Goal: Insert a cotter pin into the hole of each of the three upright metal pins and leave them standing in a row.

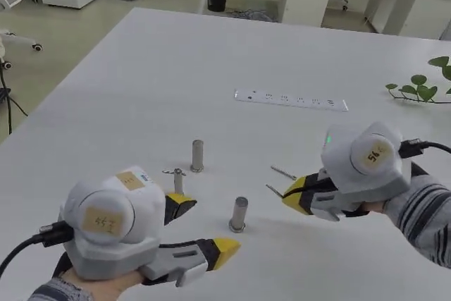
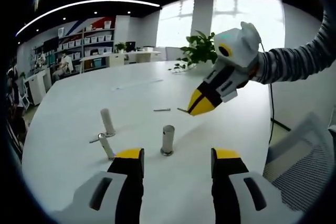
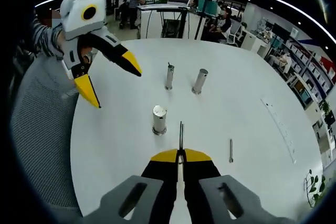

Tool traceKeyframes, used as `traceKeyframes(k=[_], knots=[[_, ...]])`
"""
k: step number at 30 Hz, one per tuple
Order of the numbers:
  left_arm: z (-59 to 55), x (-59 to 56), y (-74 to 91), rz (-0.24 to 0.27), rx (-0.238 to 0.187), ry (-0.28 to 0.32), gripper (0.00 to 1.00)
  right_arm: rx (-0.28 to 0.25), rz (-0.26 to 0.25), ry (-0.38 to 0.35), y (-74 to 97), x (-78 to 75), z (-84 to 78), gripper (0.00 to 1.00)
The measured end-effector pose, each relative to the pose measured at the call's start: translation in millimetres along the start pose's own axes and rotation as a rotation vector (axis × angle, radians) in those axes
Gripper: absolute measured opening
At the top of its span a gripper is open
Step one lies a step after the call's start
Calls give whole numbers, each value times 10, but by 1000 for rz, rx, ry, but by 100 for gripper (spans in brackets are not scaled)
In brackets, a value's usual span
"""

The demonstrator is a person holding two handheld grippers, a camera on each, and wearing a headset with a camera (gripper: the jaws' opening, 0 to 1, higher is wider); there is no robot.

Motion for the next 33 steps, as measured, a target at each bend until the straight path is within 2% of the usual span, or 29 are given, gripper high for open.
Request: traceKeyframes(k=[2,8,12,14,17,22,26,33], knots=[[4,-37,-4,-14,5,4,44,-4,4,33,17,66,16,0],[47,-96,7,-45,-23,55,39,-19,5,131,55,224,64,0],[78,-96,30,-65,-43,98,34,-37,-49,234,105,314,123,0],[86,-93,38,-78,-47,123,31,-47,-34,241,123,373,143,0],[91,-94,46,-97,-56,164,28,-58,-41,289,143,427,180,0],[92,-119,52,-133,-63,210,24,-83,-41,330,173,509,239,0],[100,-143,58,-168,-72,236,20,-101,-42,366,194,560,290,0],[121,-171,81,-199,-89,257,11,-109,-39,418,224,607,346,0]])
Point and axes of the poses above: the centre of the closed fingertips' face, and the gripper's own axes: y roughly backward along the fingers, x roughly to its left, z roughly out of its top, the point moved 10 cm from there along y, roughly backward along the fingers, and after that the axes turned 15 degrees about x, right-handed, at the moved point
